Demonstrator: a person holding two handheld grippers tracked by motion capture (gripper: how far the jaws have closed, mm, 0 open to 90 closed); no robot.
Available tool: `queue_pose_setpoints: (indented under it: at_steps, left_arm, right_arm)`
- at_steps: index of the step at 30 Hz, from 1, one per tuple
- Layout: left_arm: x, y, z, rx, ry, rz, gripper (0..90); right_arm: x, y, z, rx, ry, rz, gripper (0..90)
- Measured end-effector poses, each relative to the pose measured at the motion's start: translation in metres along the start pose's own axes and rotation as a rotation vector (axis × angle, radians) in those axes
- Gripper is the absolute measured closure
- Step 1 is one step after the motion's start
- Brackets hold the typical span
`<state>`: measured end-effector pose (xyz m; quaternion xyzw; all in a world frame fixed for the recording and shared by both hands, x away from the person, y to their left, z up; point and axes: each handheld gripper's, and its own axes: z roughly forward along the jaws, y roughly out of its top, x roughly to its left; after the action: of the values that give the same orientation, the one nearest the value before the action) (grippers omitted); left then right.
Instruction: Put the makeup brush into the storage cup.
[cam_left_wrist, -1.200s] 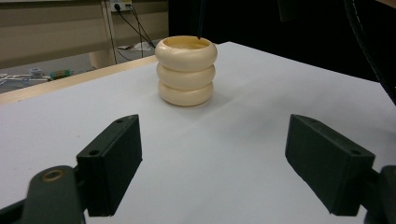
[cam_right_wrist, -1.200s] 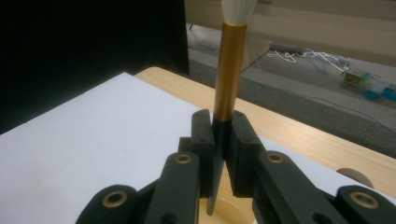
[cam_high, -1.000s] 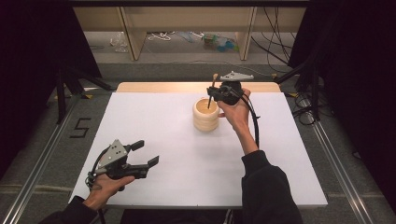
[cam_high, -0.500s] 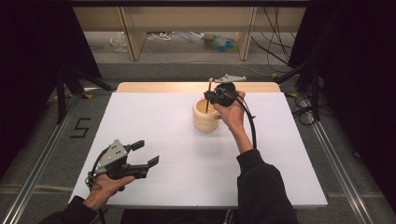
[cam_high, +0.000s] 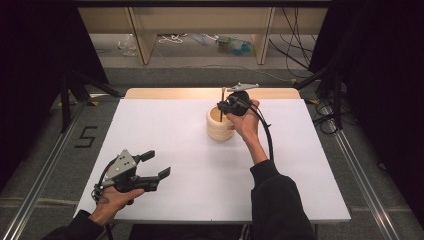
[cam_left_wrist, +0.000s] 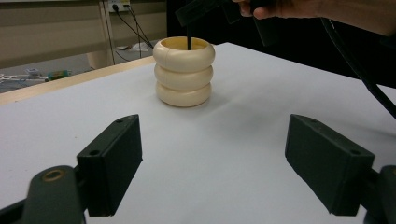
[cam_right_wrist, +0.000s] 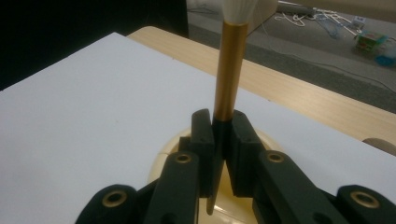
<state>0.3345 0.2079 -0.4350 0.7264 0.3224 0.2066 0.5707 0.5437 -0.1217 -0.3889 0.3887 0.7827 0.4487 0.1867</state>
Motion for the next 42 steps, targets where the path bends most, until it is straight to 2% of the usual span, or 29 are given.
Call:
queue_pose_setpoints:
  at_steps: [1, 3, 7, 9, 12, 13, 17, 20, 21, 24, 26, 33, 39, 42]
  left_arm:
    - [0.000, 0.000, 0.000, 0.000, 0.000, 0.000, 18.4]
    - [0.000, 0.000, 0.000, 0.000, 0.000, 0.001, 18.4]
    - [-0.001, 0.000, 0.000, -0.003, -0.002, -0.008, 18.4]
    - [-0.001, 0.000, 0.000, -0.004, -0.004, -0.005, 18.4]
    - [-0.001, 0.000, 0.000, -0.003, -0.004, -0.006, 18.4]
    - [-0.001, 0.000, 0.000, -0.003, -0.004, -0.006, 18.4]
    - [-0.001, 0.000, 0.000, -0.003, -0.005, -0.008, 18.4]
    - [-0.001, 0.000, 0.000, -0.003, -0.006, -0.007, 18.4]
    - [-0.001, 0.000, 0.000, -0.003, -0.005, -0.007, 18.4]
    - [-0.001, 0.000, 0.000, -0.004, -0.005, -0.007, 18.4]
    - [-0.001, 0.000, 0.000, -0.003, -0.005, -0.007, 18.4]
    - [-0.001, 0.000, 0.000, 0.004, -0.004, -0.006, 18.4]
    - [-0.001, 0.000, 0.000, -0.002, -0.005, 0.000, 18.4]
    - [-0.001, 0.000, 0.000, -0.003, -0.003, -0.009, 18.5]
  right_arm:
    - [0.001, 0.000, 0.000, 0.004, 0.003, 0.010, 82.9]
    - [0.000, -0.002, 0.003, 0.004, 0.005, -0.013, 82.9]
    - [0.001, -0.003, 0.004, 0.023, 0.002, 0.012, 82.7]
    - [0.000, -0.004, 0.005, 0.022, 0.004, -0.009, 82.7]
    - [0.000, -0.005, 0.006, 0.028, 0.007, -0.006, 82.5]
    - [0.002, -0.005, 0.005, 0.047, 0.007, 0.016, 82.5]
    - [-0.001, -0.007, 0.007, 0.040, 0.005, -0.014, 81.3]
    - [0.001, -0.007, 0.006, 0.057, 0.001, 0.014, 77.8]
    - [-0.001, -0.007, 0.008, 0.038, -0.007, -0.009, 75.9]
    - [0.001, -0.006, 0.003, 0.050, -0.021, 0.028, 64.8]
    - [0.000, -0.005, 0.002, 0.036, -0.028, 0.011, 59.5]
    - [-0.001, -0.001, -0.010, 0.012, -0.059, 0.035, 41.0]
    - [0.000, 0.002, -0.022, -0.027, -0.067, 0.041, 30.9]
    - [0.002, 0.004, -0.029, -0.046, -0.072, 0.035, 29.9]
